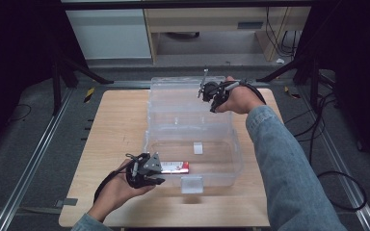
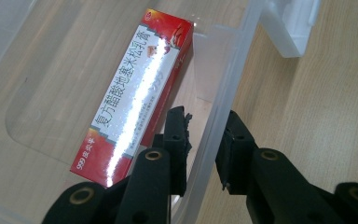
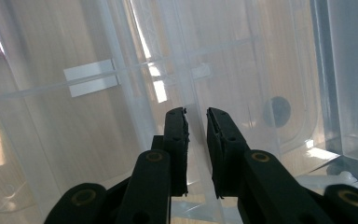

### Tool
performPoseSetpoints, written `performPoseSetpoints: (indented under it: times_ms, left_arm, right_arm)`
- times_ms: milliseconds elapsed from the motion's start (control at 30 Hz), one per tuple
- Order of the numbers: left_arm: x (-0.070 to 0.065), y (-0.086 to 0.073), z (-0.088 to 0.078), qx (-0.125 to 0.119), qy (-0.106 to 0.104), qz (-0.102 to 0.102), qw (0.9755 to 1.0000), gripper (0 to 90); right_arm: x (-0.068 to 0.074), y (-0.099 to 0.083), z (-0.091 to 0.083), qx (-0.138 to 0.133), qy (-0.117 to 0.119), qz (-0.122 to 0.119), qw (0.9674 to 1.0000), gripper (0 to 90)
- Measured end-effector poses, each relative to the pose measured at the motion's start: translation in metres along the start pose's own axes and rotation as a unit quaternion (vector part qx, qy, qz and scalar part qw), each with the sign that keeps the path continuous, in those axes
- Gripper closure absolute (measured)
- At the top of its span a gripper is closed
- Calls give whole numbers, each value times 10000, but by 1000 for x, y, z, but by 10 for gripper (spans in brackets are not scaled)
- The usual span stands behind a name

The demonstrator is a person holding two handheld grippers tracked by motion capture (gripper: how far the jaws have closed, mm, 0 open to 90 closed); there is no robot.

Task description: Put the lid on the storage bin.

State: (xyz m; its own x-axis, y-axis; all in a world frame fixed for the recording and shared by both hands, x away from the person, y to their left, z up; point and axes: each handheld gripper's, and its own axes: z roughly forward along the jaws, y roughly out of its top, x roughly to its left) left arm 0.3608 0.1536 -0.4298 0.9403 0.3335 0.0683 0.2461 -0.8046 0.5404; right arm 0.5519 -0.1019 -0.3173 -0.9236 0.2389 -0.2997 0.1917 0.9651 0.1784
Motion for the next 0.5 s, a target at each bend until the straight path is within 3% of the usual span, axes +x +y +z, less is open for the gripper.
performPoseSetpoints:
  times_ms: [267, 500]
  left_arm:
    - [4, 4, 2, -9, 36, -5, 10000, 751]
    - [3, 4, 3, -5, 79, -13, 10000, 750]
  right_arm:
    - [-4, 1, 2, -35, -94, -69, 9999, 798]
    - [2, 0, -6, -174, -118, -227, 9995, 835]
